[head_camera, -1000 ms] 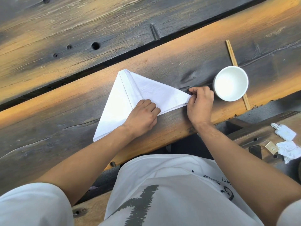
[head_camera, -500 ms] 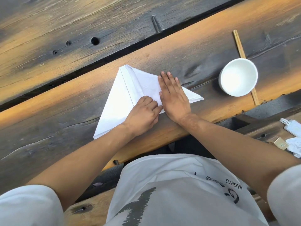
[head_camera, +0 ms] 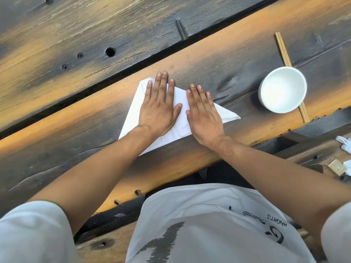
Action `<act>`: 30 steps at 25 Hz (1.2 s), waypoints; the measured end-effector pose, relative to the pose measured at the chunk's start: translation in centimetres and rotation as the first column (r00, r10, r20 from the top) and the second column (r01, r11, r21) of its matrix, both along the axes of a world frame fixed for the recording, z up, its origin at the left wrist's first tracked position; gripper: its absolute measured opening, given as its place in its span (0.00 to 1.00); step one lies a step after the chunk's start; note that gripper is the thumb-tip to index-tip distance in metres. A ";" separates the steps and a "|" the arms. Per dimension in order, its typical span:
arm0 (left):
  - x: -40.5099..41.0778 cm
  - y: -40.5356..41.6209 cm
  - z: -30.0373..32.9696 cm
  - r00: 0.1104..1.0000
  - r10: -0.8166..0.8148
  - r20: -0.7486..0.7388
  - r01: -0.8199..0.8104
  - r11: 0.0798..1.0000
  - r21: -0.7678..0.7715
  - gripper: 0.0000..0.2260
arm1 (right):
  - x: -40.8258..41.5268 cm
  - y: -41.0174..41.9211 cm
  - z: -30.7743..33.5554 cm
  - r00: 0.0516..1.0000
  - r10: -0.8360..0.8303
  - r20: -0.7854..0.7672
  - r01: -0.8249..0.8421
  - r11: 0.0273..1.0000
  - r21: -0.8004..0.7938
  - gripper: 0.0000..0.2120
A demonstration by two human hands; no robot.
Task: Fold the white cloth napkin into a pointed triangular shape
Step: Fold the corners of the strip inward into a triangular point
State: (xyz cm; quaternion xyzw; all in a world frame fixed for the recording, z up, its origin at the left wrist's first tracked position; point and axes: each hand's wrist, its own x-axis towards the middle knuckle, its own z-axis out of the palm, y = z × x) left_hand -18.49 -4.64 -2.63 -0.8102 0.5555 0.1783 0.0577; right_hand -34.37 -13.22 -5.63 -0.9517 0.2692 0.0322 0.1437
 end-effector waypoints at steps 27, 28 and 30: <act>1.6 -0.2 0.0 0.997 -0.049 0.053 0.050 0.998 -0.029 0.37 | -6.2 -0.3 3.1 0.952 -0.257 -0.165 0.259 0.966 -0.013 0.39; 1.3 -0.4 0.0 0.995 -0.081 0.051 0.084 0.995 -0.057 0.36 | -5.6 -0.4 3.0 0.957 -0.243 -0.155 0.245 0.970 -0.010 0.39; 0.5 -0.6 -0.3 0.991 -0.130 0.040 0.132 0.990 -0.052 0.35 | -4.9 -0.5 2.5 0.965 -0.216 -0.151 0.220 0.975 0.007 0.38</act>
